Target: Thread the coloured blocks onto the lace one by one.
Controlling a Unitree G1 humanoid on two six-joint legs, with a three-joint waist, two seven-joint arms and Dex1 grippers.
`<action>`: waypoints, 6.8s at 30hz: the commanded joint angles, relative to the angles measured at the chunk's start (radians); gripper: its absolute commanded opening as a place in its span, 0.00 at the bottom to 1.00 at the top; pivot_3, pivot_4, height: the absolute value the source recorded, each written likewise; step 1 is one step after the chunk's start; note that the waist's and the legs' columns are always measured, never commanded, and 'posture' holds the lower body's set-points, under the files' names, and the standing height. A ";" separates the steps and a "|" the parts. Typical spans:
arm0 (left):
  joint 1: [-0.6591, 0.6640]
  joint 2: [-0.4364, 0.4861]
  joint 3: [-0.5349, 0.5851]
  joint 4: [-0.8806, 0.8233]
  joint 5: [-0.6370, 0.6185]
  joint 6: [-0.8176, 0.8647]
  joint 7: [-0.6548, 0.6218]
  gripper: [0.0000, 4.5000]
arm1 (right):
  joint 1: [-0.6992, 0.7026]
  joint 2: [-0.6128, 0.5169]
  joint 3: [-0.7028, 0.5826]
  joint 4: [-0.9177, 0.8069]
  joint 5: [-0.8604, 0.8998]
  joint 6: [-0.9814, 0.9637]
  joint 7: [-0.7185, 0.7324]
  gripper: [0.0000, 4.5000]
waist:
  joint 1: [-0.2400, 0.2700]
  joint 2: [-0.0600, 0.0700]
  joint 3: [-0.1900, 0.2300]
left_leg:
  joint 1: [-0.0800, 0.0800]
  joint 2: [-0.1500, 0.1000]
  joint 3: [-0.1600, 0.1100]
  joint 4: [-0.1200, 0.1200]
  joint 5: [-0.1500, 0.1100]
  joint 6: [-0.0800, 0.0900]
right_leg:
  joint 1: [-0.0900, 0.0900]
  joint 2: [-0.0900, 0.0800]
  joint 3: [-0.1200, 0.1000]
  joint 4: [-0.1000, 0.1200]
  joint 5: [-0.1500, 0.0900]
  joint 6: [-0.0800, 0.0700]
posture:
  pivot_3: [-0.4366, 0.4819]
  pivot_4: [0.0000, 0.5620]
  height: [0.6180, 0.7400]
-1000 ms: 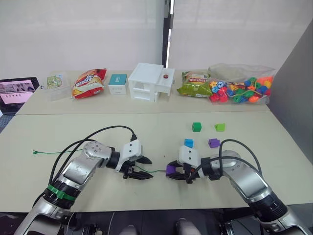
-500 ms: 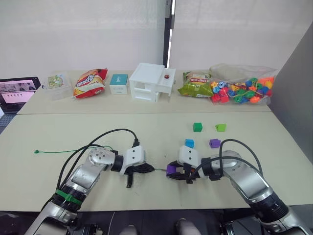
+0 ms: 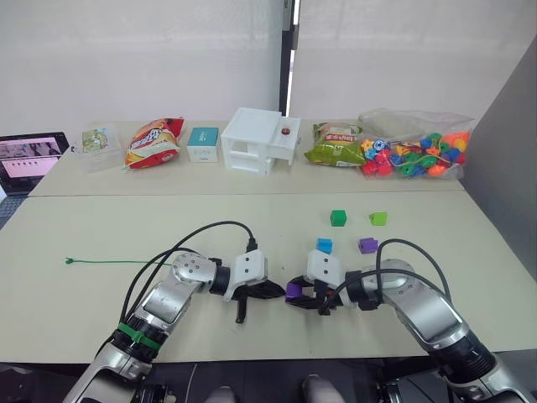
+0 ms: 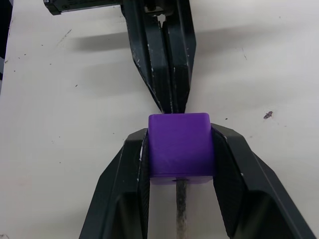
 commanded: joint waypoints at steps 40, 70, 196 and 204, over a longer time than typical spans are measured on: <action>-0.082 -0.075 -0.057 -0.013 -0.007 0.101 -0.021 0.27 | 0.152 -0.158 -0.099 -0.081 0.035 -0.013 -0.070 0.74 | 0.015 0.000 0.000 | -0.002 0.000 0.000 0.000 0.000 0.000 | 0.000 0.000 0.000 -0.004 0.000 0.000 | 0.48 0.27 1.00; -0.017 0.498 0.310 0.635 -0.025 -0.408 -0.288 0.27 | 0.068 -0.198 -0.084 -0.063 0.021 -0.111 0.036 0.00 | -0.008 0.000 0.000 | -0.001 0.001 0.000 -0.001 0.000 0.000 | -0.001 0.001 -0.001 -0.003 0.000 0.000 | 0.48 0.27 1.00; 0.052 0.072 0.183 -0.143 -0.217 0.188 0.023 0.00 | 0.567 0.322 -0.515 -0.469 0.047 0.198 -0.624 1.00 | 0.004 0.000 0.001 | -0.001 0.001 0.000 -0.001 0.000 0.000 | -0.001 0.000 0.000 0.000 0.000 0.000 | 0.48 0.27 1.00; 0.068 0.083 0.184 -0.197 -0.235 0.237 0.041 0.00 | 0.453 0.368 -0.573 -0.368 0.040 0.135 -0.744 1.00 | -0.002 0.000 0.001 | 0.000 0.001 0.001 -0.001 0.000 0.000 | -0.001 0.000 0.000 0.000 0.000 0.000 | 0.48 0.27 1.00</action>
